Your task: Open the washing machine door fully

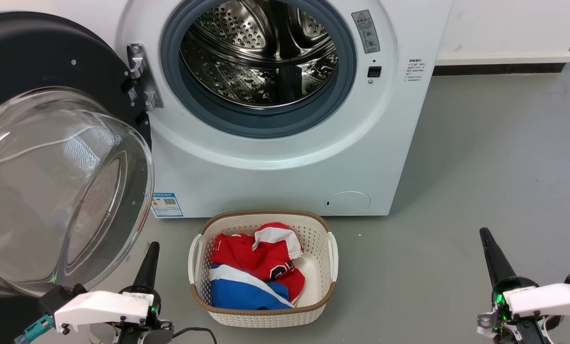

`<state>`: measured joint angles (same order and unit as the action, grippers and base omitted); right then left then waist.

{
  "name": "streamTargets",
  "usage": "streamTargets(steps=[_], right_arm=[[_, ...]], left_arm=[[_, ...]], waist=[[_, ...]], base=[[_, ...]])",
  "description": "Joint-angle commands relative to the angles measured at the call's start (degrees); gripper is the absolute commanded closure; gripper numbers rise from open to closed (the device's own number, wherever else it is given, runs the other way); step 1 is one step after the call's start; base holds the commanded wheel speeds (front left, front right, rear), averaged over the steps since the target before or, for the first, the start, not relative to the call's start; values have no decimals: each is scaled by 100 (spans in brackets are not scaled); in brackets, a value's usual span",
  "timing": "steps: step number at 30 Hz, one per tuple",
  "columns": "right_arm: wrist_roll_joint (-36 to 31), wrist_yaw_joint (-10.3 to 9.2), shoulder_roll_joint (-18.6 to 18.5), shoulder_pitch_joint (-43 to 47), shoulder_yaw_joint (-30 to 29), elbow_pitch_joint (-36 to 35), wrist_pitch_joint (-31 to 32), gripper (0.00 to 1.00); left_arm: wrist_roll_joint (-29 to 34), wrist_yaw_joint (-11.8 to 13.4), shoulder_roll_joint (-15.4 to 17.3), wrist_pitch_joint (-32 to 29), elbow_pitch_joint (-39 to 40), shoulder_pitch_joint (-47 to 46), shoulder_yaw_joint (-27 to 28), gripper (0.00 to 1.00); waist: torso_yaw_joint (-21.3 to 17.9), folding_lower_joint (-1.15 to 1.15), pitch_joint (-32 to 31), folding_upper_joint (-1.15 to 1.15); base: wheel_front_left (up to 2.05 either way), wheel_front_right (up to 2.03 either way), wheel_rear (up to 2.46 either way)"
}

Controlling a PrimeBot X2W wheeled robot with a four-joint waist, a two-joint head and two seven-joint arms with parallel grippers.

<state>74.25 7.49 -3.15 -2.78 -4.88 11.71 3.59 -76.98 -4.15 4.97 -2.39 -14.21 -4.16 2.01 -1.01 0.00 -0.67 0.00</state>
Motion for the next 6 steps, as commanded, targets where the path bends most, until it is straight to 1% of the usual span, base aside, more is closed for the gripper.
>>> streamTargets(steps=[1, 6], right_arm=[[117, 1, -23, -124, -13, -2, 25, 100], [368, 0, -21, -159, -30, 31, 56, 100]], left_arm=[[-88, -61, 1, -35, 41, -135, 42, 100], [-296, -107, -35, -92, 38, -145, 108, 100]], waist=[[2, 0, 1, 0], [14, 0, 12, 0]], base=[[0, 0, 0], [0, 0, 0]])
